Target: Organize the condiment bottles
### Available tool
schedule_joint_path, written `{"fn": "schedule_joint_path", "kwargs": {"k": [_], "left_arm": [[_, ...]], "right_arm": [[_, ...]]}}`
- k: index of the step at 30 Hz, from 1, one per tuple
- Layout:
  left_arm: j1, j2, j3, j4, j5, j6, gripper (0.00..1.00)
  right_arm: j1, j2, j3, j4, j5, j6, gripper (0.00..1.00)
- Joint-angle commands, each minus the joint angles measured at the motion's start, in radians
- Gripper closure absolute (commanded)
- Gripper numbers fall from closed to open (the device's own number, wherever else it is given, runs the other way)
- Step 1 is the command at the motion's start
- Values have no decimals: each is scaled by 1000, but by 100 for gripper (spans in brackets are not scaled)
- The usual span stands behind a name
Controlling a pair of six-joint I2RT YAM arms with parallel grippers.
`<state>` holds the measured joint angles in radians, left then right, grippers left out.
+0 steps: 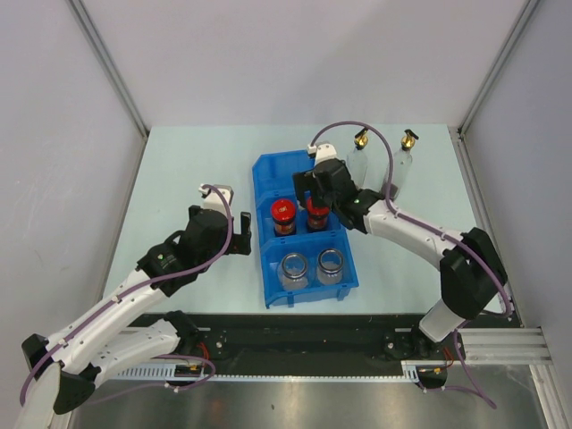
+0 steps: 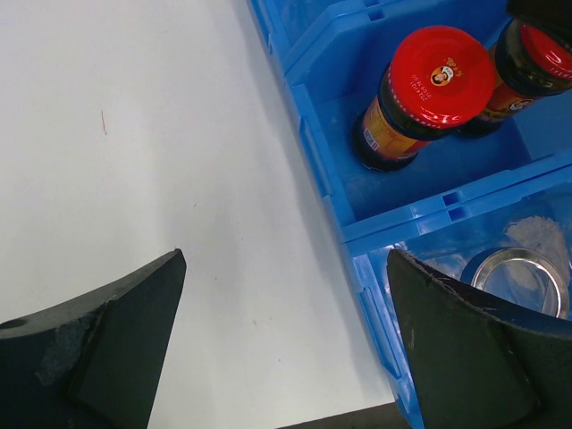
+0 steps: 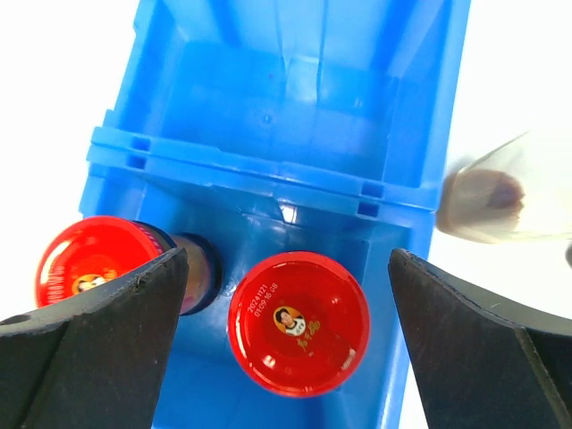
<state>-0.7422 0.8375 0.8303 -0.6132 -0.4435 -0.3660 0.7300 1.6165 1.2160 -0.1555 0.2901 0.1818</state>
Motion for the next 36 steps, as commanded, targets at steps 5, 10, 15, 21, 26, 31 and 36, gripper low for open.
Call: {"fn": "schedule_joint_path", "kwargs": {"k": [5, 10, 15, 21, 26, 31, 36], "left_arm": [[-2, -9, -5, 18, -9, -13, 0], [-2, -17, -5, 20, -11, -13, 0], [0, -25, -7, 20, -12, -13, 0], [-2, -23, -8, 20, -14, -13, 0], [-2, -18, -8, 21, -12, -11, 0], [-2, -6, -7, 21, -14, -11, 0], [0, 5, -5, 20, -17, -8, 0]], "right_arm": [[-1, -174, 51, 16, 83, -33, 0], [-30, -231, 50, 11, 139, -54, 0], [-93, -257, 51, 13, 142, -53, 0], [-168, -256, 50, 1, 170, -21, 0], [-210, -224, 50, 26, 170, -18, 2], [-259, -170, 50, 85, 133, -21, 12], [-284, -113, 51, 145, 112, -34, 18]]}}
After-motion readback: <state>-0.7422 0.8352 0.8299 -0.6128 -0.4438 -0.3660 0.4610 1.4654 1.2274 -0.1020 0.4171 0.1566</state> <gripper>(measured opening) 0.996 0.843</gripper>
